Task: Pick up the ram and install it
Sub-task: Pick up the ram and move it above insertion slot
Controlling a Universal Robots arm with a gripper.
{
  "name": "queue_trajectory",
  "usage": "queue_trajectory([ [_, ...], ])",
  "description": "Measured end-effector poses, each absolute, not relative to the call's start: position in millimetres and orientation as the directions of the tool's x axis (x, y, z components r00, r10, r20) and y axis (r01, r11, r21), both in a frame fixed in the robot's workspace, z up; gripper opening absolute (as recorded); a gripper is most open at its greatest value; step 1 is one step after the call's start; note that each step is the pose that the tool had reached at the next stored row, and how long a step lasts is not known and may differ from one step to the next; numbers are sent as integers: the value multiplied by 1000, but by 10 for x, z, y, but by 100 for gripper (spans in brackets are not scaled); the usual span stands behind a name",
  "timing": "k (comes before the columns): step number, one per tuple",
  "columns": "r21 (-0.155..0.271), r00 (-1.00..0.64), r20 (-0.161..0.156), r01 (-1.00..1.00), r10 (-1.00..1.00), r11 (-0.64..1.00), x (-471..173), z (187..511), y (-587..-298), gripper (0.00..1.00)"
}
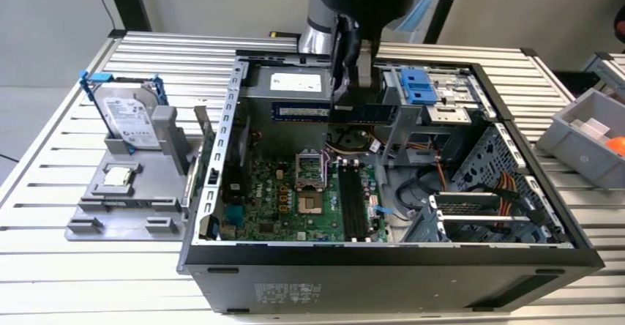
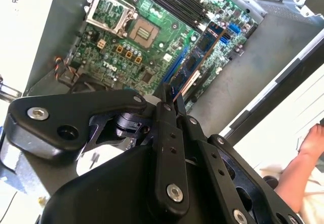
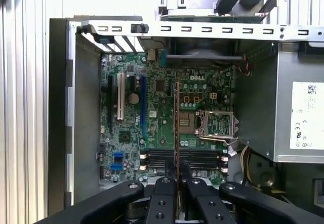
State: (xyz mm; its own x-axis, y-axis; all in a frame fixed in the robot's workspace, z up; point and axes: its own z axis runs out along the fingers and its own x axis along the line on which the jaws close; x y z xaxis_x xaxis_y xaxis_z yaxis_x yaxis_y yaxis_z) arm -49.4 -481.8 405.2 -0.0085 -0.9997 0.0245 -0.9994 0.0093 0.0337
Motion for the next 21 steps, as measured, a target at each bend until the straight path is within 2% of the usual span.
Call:
queue_trajectory([
  [21,34,-47,25,-998,-999,48,-120,4048,-4779,0],
])
